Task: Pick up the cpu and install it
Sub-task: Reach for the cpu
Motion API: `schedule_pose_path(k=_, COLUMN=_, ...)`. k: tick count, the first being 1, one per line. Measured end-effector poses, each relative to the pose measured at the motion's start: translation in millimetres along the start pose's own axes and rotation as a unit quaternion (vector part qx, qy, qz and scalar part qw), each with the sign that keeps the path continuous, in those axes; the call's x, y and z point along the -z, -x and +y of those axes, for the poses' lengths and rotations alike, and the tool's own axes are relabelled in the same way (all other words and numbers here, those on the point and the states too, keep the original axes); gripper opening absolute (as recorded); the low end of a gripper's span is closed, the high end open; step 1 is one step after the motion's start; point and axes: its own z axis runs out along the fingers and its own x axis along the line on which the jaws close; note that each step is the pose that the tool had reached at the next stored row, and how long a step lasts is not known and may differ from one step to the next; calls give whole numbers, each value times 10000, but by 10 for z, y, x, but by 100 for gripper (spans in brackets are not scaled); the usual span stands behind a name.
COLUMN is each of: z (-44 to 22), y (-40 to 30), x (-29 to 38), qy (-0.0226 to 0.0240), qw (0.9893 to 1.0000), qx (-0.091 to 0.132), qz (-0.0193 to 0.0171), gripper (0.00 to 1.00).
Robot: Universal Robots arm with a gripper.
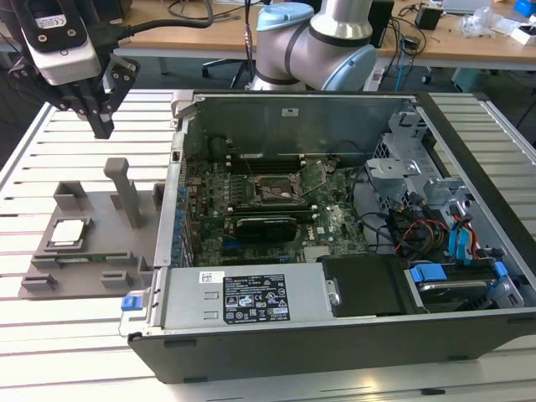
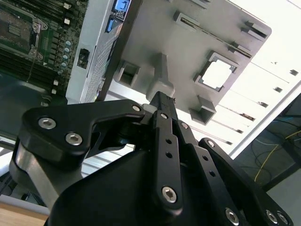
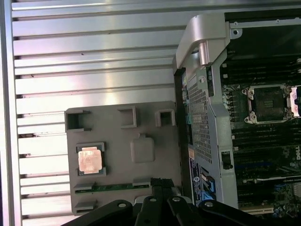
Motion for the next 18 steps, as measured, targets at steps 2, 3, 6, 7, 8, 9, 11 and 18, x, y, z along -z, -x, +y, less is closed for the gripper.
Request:
schedule_pose_path(k=2, z=0, y=0, x=0, qy=0, qw=10000, qx=0, qz=0, gripper=11)
schedule_pose_path(k=3, z=0, y=-1, x=0, qy=0, qw=10000, qx=0, qz=0, gripper=11)
schedule_pose_path(k=6, z=0, y=-3, x=0, qy=0, qw=10000, qx=0, qz=0, gripper=11)
schedule_pose_path(k=7, z=0, y=-3, x=0, qy=0, qw=10000, qx=0, qz=0, gripper=11)
schedule_pose_path(k=8, z=0, y=-4, x=0, qy=0, qw=10000, qx=0, qz=0, gripper=11)
schedule_pose_path(k=9, z=-1, y=-9, x=1, qy=0, qw=10000, qx=-1, qz=0, gripper=11)
schedule_pose_path(k=11, z=-3, y=-37, x=1, qy=0, qw=10000, qx=0, qz=0, gripper=11)
schedule_pose_path(k=18, z=-12, y=-164, x=4, qy=0, qw=10000, qx=1, qz=0, gripper=11)
